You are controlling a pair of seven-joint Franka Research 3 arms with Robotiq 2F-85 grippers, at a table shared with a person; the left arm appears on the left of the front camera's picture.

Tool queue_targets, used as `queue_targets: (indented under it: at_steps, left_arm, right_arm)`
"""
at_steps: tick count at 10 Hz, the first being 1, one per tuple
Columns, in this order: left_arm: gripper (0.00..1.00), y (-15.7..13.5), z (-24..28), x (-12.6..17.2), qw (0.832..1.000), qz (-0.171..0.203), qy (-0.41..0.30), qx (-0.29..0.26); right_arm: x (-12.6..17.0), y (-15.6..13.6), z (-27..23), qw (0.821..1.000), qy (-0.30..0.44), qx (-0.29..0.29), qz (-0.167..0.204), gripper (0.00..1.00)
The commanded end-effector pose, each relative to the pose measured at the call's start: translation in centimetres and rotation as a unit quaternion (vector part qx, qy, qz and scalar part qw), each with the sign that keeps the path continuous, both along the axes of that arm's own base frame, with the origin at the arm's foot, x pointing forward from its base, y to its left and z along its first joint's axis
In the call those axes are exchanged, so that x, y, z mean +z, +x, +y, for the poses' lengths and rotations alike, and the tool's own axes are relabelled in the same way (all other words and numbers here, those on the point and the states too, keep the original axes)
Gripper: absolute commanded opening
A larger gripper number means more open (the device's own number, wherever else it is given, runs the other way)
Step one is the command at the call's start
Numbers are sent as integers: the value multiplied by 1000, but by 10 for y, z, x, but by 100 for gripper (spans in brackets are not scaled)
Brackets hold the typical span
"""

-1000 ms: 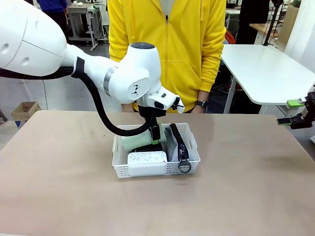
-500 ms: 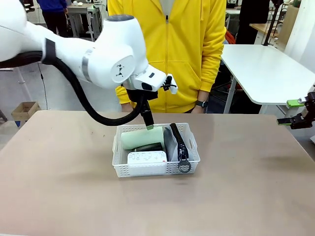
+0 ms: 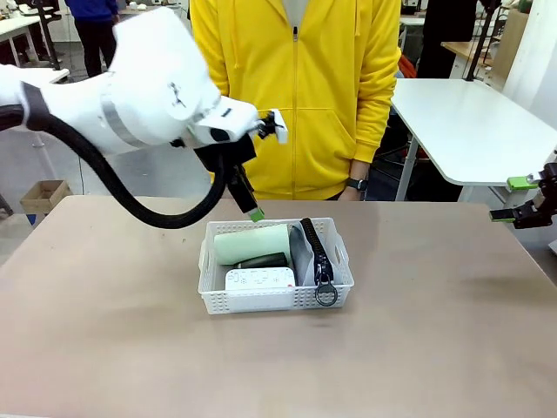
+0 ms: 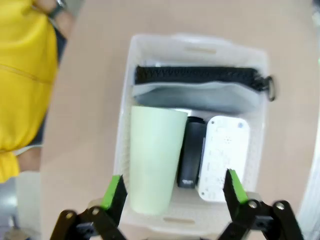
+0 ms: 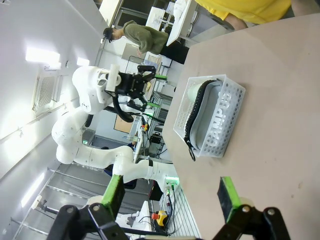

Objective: Efficiently arrange items inside the basket to fit them all.
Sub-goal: Pick up the Reusable plastic cup and place it inside the Organizing basket.

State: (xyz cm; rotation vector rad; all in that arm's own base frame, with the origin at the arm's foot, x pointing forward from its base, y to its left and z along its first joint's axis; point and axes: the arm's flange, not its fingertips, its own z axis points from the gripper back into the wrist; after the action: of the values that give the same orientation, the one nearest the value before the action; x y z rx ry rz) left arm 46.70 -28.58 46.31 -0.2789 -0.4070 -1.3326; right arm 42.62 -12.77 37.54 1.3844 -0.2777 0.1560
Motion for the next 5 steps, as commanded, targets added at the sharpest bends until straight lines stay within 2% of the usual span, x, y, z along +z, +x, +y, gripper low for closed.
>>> queue_targets:
  at_steps: [1, 2, 4, 5]
  left_arm:
    - [100, -13, 41, 4, 998, 26, -51, 13]
    - [100, 0, 0, 0, 1000, 0, 0, 0]
    - [100, 0, 0, 0, 1000, 0, 0, 0]
    - [100, -2, 14, 5, 1000, 9, -25, 0]
  right_arm:
    - [6, -2, 0, 1000, -1, 3, 9, 100]
    - [6, -2, 0, 1000, -1, 3, 9, 100]
    - [6, -2, 0, 1000, -1, 3, 9, 100]
    - [6, -2, 0, 1000, -1, 3, 9, 100]
